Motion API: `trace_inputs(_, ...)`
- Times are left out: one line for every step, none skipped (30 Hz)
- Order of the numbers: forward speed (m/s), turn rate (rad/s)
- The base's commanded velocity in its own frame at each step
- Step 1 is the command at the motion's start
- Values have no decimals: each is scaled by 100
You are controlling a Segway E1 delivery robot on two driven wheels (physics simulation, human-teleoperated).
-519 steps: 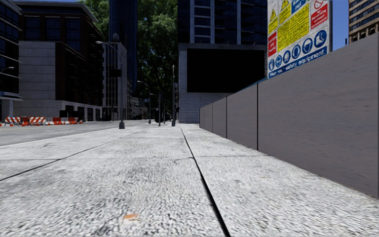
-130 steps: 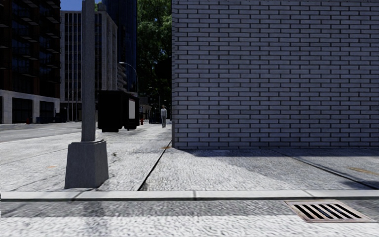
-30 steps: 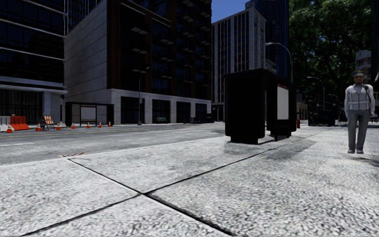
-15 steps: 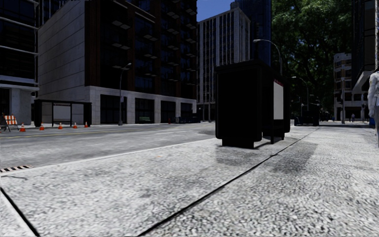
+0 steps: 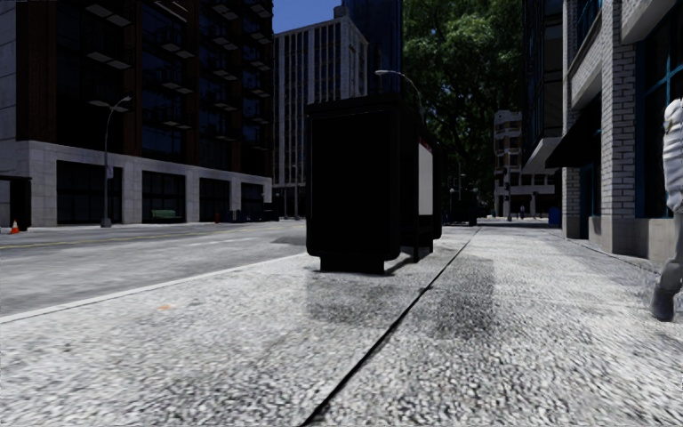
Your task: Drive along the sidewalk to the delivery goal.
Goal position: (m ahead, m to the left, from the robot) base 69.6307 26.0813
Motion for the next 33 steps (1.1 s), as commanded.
trace_inputs(163,-61)
trace_inputs(163,-61)
trace_inputs(163,-61)
trace_inputs(163,-61)
trace_inputs(163,-61)
trace_inputs(172,-61)
trace_inputs(172,-61)
trace_inputs(185,-61)
trace_inputs(200,-61)
trace_inputs(200,-61)
trace_inputs(200,-61)
trace_inputs(200,-61)
trace_inputs(200,-61)
trace_inputs(200,-61)
trace_inputs(200,-61)
trace_inputs(200,-61)
trace_inputs(200,-61)
trace_inputs(200,-61)
trace_inputs(200,-61)
trace_inputs(200,-61)
trace_inputs(200,-61)
trace_inputs(200,-61)
trace_inputs(200,-61)
trace_inputs(200,-61)
trace_inputs(200,-61)
trace_inputs(200,-61)
trace_inputs(200,-61)
trace_inputs(200,-41)
trace_inputs(200,0)
trace_inputs(200,0)
trace_inputs(200,0)
trace_inputs(200,0)
trace_inputs(200,0)
